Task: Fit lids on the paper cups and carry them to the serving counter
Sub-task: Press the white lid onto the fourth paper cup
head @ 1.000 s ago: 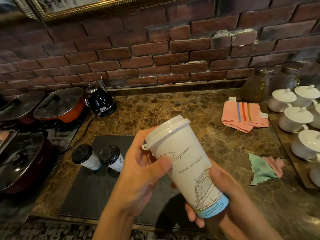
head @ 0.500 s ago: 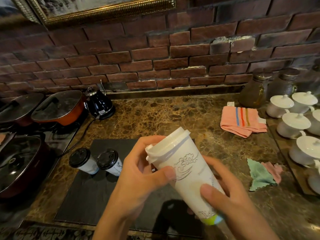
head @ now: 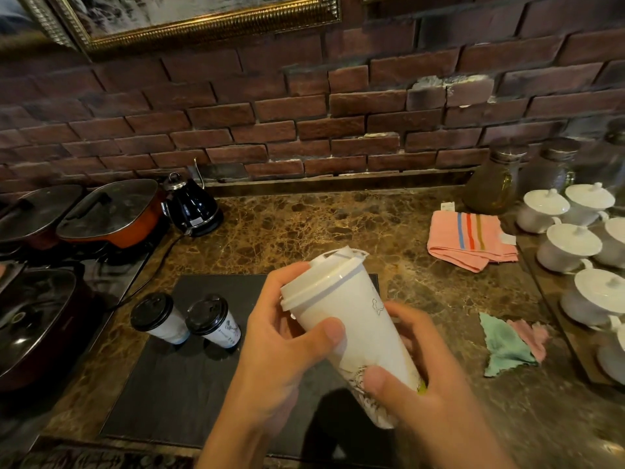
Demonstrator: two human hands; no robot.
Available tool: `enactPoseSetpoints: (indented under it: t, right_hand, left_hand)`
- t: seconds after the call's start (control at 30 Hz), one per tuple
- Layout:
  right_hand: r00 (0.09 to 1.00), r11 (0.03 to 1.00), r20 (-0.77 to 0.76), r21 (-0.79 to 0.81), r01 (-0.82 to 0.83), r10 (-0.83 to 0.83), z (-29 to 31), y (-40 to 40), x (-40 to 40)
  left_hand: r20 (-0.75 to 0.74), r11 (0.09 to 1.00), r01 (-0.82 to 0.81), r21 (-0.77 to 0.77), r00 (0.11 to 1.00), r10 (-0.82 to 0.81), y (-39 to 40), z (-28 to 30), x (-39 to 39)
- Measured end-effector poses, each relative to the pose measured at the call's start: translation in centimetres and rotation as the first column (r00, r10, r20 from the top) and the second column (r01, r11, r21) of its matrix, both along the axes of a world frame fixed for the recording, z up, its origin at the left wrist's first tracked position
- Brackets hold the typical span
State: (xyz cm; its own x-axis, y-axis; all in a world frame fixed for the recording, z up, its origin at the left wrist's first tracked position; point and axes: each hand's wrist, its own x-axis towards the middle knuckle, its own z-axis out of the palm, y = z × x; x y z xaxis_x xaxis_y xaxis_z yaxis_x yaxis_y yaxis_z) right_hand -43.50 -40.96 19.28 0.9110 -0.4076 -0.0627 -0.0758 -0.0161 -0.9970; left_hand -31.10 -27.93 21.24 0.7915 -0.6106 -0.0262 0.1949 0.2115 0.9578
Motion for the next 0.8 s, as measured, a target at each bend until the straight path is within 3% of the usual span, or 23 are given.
enactPoseSetpoints:
  t: [0.07,0.13,0.23,0.27,0.3,0.37,0.4,0.43,0.47,0.5,0.57,0.63,0.73,0.8]
  right_hand:
    - [0.990,0.921,0.043,0.362,-0.144,0.138,0.7,-0.1,0.0]
    - [0.956,0.639,0.132,0.719,-0.274,0.261,0.9,-0.3,0.1]
    - [0.907,0.334,0.230,0.874,-0.352,0.353,0.5,0.0,0.1]
    - [0.916,0.302,0.222,0.895,-0.328,0.335,0.2,0.0,0.3]
    - [0.934,0.344,0.182,0.894,-0.287,0.308,-0.1,0.0,0.5]
    - [0.979,0.658,0.094,0.729,-0.191,0.180,-0.1,0.0,0.7]
    - [0.993,0.832,0.060,0.542,-0.120,0.105,0.1,0.1,0.8]
    - [0.998,0.945,0.037,0.323,-0.058,0.048,0.1,0.2,0.6]
    - [0.999,0.991,0.041,0.134,-0.023,0.017,0.1,0.3,0.6]
    - [0.998,1.000,0.060,0.022,-0.001,-0.001,-0.1,0.3,0.6]
    - [0.994,1.000,0.110,-0.024,0.018,-0.015,-0.7,0.3,0.5]
    - [0.990,0.988,0.135,0.149,-0.051,0.031,-0.8,-0.1,0.4]
    - [0.971,0.777,0.187,0.586,-0.230,0.147,-0.8,-0.6,0.5]
    - [0.966,0.709,0.197,0.656,-0.257,0.168,-1.4,-0.9,0.7]
  left_hand:
    - [-0.047,0.998,0.042,-0.051,0.998,-0.045,0.1,0.1,0.0]
    - [-0.093,0.988,0.105,-0.115,0.989,-0.116,0.2,0.1,0.0]
    - [-0.115,0.980,0.133,-0.146,0.982,-0.150,0.4,0.0,-0.2]
    - [-0.109,0.984,0.119,-0.135,0.985,-0.134,0.4,0.0,-0.2]
    - [-0.096,0.988,0.098,-0.123,0.989,-0.110,0.4,-0.1,-0.1]
    - [-0.067,0.994,0.052,-0.098,0.996,-0.058,0.3,-0.2,0.1]
    - [-0.049,0.996,0.035,-0.084,0.998,-0.039,0.3,-0.2,0.2]
    - [-0.029,0.997,0.023,-0.067,0.999,-0.025,0.2,-0.3,0.3]
    - [-0.016,0.999,0.014,-0.053,1.000,-0.015,0.2,-0.4,0.3]
    - [-0.010,0.999,0.008,-0.044,1.000,-0.008,0.2,-0.5,0.3]
    - [-0.015,0.999,0.011,-0.046,1.000,-0.011,0.1,-0.7,0.2]
    - [-0.028,0.996,0.049,-0.072,0.998,-0.051,0.2,-0.8,0.3]
    - [-0.024,0.991,0.106,-0.078,0.994,-0.108,0.4,-1.2,0.4]
    - [-0.008,0.994,0.097,-0.053,0.995,-0.098,0.4,-1.5,0.4]
